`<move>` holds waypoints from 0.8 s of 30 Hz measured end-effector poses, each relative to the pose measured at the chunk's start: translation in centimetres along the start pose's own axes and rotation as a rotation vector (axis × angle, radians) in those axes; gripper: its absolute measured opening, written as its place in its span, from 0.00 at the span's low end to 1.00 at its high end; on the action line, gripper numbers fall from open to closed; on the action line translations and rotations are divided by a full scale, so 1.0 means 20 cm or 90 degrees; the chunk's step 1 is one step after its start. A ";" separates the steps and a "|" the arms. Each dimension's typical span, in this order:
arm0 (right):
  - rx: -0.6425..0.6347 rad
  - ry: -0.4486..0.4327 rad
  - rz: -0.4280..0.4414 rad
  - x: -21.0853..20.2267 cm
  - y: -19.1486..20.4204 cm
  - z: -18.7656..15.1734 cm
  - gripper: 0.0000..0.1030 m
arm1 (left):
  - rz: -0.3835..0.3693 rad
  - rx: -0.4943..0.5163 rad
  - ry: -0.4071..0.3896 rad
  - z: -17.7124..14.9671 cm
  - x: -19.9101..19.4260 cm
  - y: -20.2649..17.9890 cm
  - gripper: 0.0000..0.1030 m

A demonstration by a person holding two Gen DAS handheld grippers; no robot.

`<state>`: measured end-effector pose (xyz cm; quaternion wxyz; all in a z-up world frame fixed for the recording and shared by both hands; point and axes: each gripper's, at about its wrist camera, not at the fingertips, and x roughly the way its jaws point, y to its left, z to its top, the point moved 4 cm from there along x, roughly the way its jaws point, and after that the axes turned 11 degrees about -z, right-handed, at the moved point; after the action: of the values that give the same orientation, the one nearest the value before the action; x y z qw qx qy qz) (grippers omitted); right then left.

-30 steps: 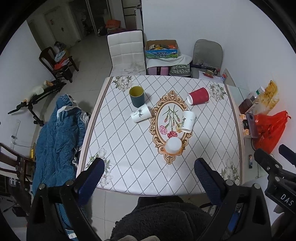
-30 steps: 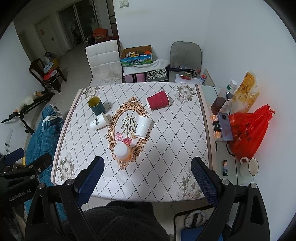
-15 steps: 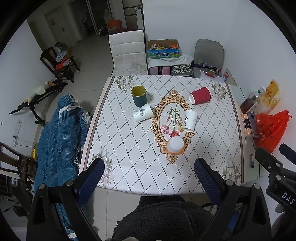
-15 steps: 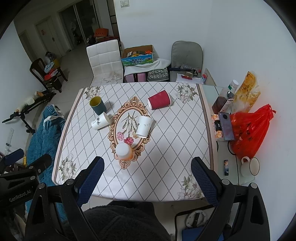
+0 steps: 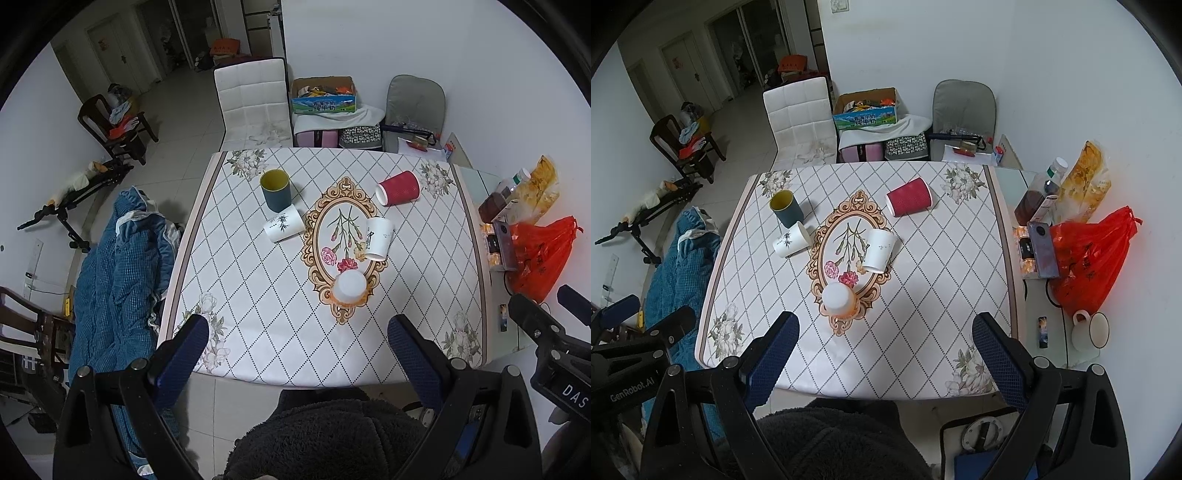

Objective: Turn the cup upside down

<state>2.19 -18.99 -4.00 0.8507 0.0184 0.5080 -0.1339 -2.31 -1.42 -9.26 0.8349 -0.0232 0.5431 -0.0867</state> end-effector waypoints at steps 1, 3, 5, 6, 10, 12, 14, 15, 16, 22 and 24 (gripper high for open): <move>0.001 0.000 0.001 0.00 0.00 0.00 0.94 | 0.000 0.000 0.000 0.00 0.00 0.00 0.96; -0.001 0.000 0.001 0.00 0.01 -0.01 0.94 | -0.001 0.000 0.000 0.00 0.00 0.00 0.96; 0.000 0.001 0.002 0.00 0.01 -0.01 0.94 | -0.001 0.000 0.000 0.00 0.00 0.00 0.96; 0.000 0.001 0.002 0.00 0.01 -0.01 0.94 | -0.001 0.001 0.000 0.00 0.00 0.00 0.96; -0.003 0.001 0.003 0.01 0.01 -0.01 0.94 | 0.000 0.001 -0.001 -0.01 0.00 -0.01 0.96; -0.004 0.001 0.004 0.01 0.02 -0.02 0.94 | 0.000 0.002 0.000 0.00 0.01 -0.01 0.96; -0.004 0.001 0.002 0.01 0.02 -0.01 0.94 | 0.001 0.002 -0.001 0.00 0.01 -0.01 0.96; -0.004 0.001 0.002 0.01 0.02 -0.01 0.94 | 0.000 0.001 0.000 0.00 0.01 -0.01 0.96; -0.002 0.002 0.003 0.01 0.02 -0.01 0.94 | 0.000 0.001 0.000 0.00 0.01 -0.01 0.96; -0.004 0.002 0.005 0.01 0.03 -0.02 0.94 | 0.000 0.002 0.000 0.00 0.01 -0.01 0.96; -0.005 0.001 0.004 0.00 0.03 -0.02 0.94 | 0.000 0.001 0.000 0.00 0.01 -0.01 0.96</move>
<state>2.02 -18.30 -4.33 0.8507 0.0172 0.5092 -0.1292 -2.31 -1.66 -9.35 0.8347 -0.0225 0.5432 -0.0872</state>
